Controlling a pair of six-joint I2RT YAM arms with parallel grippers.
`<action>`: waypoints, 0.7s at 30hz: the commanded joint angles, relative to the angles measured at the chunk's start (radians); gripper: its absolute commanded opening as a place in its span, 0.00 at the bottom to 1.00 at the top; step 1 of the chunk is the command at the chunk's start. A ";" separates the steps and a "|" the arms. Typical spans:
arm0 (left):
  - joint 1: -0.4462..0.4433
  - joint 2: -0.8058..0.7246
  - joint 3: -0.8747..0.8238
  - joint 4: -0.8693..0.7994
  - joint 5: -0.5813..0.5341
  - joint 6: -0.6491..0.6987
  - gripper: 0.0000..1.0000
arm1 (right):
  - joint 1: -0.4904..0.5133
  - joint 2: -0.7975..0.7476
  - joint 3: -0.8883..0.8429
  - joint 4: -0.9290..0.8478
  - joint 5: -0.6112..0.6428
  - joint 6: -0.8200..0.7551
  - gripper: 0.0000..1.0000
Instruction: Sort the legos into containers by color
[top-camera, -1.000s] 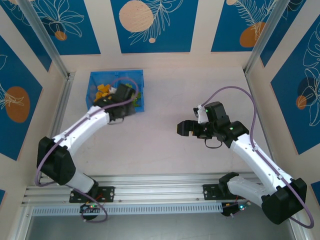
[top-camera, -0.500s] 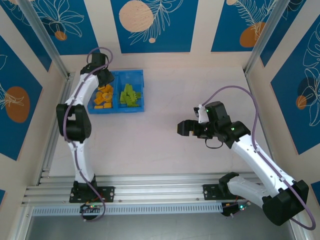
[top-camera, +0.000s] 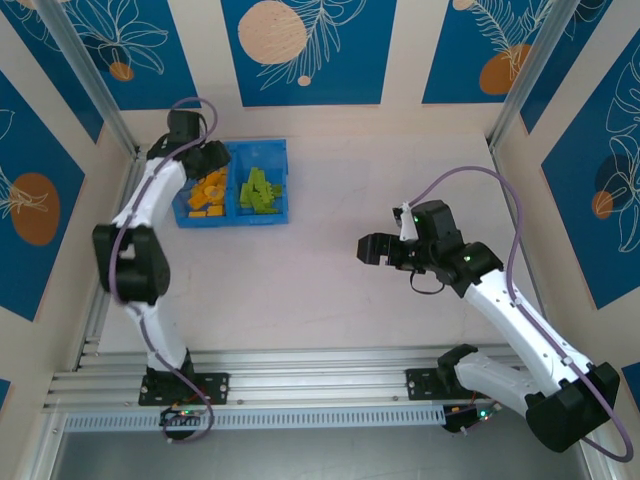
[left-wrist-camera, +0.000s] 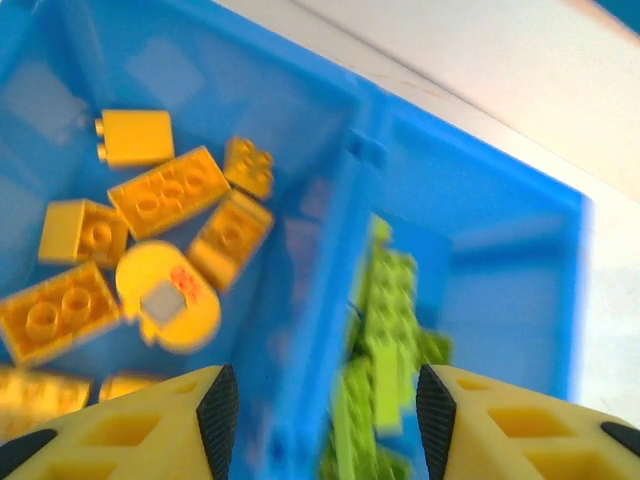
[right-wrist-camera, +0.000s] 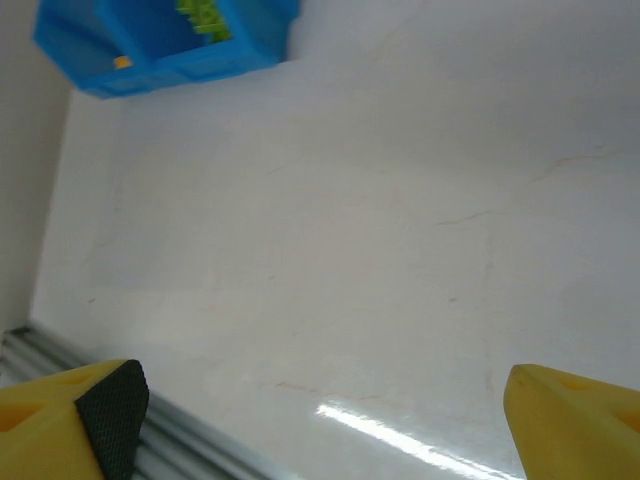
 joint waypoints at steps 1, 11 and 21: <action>-0.107 -0.273 -0.217 0.173 -0.044 0.084 0.52 | -0.005 -0.041 -0.056 0.060 0.219 -0.008 0.94; -0.251 -0.815 -0.868 0.382 -0.295 0.300 0.53 | -0.080 -0.171 -0.426 0.515 0.750 -0.260 0.94; -0.220 -0.863 -1.202 0.718 -0.498 0.490 1.00 | -0.358 0.123 -0.545 0.950 0.484 -0.373 0.96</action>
